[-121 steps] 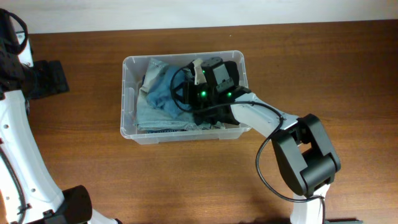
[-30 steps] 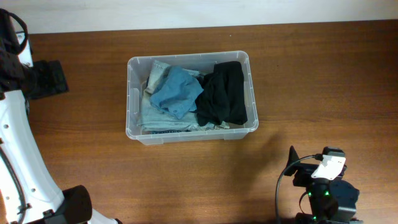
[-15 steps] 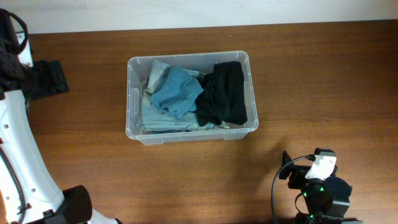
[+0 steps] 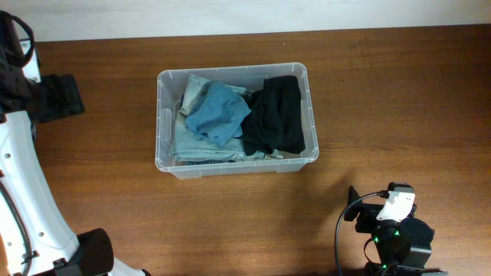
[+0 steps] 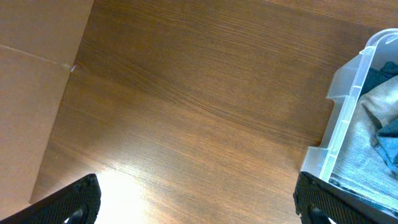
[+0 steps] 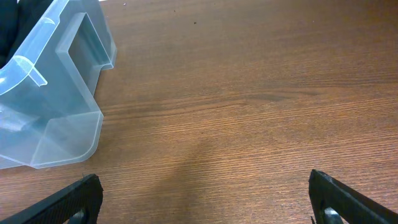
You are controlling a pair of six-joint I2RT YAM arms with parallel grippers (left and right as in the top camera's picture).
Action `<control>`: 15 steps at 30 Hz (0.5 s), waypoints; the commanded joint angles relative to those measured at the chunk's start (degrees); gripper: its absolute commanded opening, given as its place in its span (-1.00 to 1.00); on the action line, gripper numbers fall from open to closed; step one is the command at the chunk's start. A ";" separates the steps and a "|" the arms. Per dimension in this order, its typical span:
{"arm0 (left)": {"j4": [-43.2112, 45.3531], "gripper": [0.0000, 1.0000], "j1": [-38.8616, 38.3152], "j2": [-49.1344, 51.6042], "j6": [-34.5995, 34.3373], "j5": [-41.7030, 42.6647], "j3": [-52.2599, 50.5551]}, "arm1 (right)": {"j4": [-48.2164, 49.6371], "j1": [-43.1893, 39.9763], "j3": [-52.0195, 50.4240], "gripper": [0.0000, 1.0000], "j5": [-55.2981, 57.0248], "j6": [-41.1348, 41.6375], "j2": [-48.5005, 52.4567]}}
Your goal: Pack container
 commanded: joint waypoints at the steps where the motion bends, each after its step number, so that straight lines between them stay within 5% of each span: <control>1: -0.02 0.99 0.20 -2.34 0.66 -0.17 0.15 | -0.02 -0.13 -0.26 0.97 -0.72 -0.24 -0.63; 8: 1.01 0.99 -2.38 -20.50 1.20 -0.96 -22.38 | -0.02 -0.13 -0.26 0.97 -0.74 -0.24 -0.63; 11: 19.58 0.99 -2.62 -32.76 1.16 -2.08 -41.48 | -0.02 -0.13 -0.26 0.97 -0.74 -0.24 -0.63; 15: 43.25 0.99 -2.62 -45.62 7.41 7.37 -62.53 | -0.02 -0.13 -0.26 0.97 -0.74 -0.24 -0.63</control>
